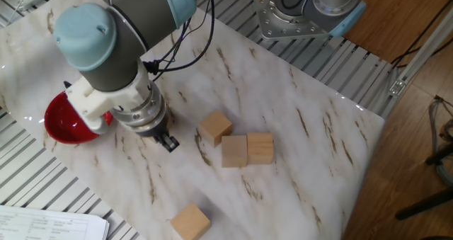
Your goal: Stack the blocks into a pyramid shape
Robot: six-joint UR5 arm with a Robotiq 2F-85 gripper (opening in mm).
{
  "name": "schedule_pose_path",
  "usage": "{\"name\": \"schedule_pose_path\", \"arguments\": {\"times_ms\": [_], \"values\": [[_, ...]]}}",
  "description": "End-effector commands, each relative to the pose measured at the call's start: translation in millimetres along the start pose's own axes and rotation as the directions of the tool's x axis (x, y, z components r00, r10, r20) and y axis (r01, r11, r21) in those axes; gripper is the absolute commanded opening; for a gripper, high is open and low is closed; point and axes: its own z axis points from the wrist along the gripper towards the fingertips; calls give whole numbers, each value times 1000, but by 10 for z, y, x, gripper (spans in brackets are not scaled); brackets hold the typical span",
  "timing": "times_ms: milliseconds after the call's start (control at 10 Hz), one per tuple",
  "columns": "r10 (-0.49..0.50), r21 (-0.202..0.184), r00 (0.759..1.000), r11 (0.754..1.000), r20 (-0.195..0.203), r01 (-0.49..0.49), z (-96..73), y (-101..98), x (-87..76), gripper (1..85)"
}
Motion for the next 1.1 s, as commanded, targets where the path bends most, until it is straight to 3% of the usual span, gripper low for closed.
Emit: {"name": "schedule_pose_path", "arguments": {"times_ms": [0, 500, 1000], "values": [[-8, -22, 1000, 1000, -4, 8, 87, -98, 76, 13], [-5, 3, 1000, 1000, -23, 5, 120, -167, 148, 13], [-7, 10, 1000, 1000, -9, 7, 122, -211, 126, 13]]}}
